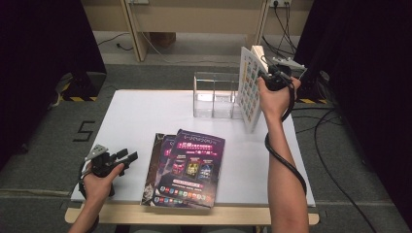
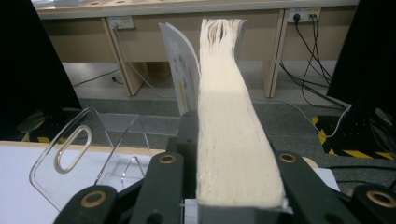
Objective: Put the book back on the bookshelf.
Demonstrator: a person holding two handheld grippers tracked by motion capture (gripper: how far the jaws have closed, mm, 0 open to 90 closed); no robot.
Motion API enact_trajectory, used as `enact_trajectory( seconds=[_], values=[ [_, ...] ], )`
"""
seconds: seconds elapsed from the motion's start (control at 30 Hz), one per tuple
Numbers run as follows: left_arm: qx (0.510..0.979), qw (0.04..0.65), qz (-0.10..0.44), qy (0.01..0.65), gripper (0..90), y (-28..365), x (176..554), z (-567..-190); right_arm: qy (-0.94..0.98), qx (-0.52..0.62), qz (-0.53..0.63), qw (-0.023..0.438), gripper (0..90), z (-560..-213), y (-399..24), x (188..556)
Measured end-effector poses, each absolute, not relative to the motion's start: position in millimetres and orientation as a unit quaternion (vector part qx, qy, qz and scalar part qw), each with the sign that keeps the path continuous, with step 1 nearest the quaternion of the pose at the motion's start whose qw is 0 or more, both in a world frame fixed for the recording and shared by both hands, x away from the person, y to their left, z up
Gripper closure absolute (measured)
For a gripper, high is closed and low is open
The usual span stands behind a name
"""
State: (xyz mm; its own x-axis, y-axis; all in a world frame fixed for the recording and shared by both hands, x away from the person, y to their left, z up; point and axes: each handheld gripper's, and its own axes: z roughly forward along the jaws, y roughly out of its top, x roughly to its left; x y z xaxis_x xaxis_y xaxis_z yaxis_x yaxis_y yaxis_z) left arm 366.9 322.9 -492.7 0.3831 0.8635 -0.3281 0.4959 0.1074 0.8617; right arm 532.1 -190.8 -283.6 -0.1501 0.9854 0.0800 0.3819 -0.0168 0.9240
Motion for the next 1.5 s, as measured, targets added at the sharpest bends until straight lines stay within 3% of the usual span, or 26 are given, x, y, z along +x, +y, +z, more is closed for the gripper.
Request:
enact_trajectory(
  seconds=[1.5],
  values=[
    [0.647,0.525,0.177,0.524,43.2,325,367,-493,0.592,0.562,0.458,0.352,74.2,-296,-175,577]
  ],
)
